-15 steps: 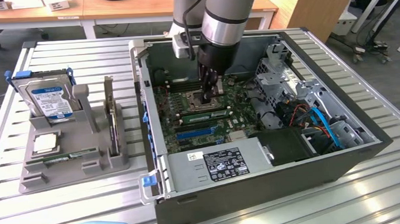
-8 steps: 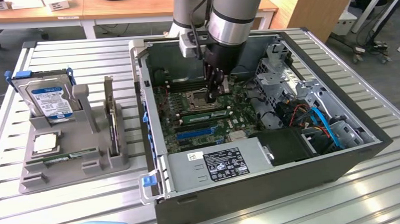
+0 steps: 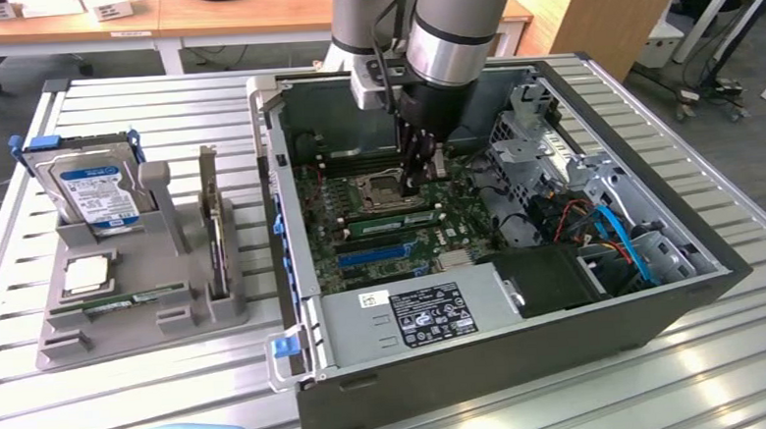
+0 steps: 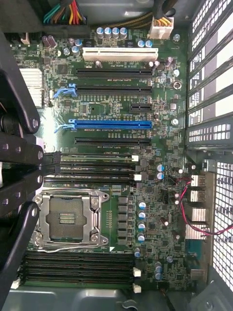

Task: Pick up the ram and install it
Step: 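Press down the ram until it locks into place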

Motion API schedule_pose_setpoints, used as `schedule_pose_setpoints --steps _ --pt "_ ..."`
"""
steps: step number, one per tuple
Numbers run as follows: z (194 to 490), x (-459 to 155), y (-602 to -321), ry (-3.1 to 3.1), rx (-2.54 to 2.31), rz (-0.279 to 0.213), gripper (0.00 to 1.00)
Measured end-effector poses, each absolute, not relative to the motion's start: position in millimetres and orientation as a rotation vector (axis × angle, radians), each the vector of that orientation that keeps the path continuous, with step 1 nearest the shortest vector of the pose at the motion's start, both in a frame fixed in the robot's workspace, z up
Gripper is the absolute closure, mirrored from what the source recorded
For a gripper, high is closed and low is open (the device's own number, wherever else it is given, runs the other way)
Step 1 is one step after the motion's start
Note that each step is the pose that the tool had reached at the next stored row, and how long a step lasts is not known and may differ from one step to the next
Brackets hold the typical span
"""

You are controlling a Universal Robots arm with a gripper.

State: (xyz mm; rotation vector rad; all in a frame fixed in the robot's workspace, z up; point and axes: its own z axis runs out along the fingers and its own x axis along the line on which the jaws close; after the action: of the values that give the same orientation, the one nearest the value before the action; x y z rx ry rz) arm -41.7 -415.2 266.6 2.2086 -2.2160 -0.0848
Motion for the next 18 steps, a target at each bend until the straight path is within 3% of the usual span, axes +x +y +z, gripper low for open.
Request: schedule_pose_setpoints --steps 18 --pt "266.6 -41.7 -415.2 -2.258 2.167 -0.085 0.90"
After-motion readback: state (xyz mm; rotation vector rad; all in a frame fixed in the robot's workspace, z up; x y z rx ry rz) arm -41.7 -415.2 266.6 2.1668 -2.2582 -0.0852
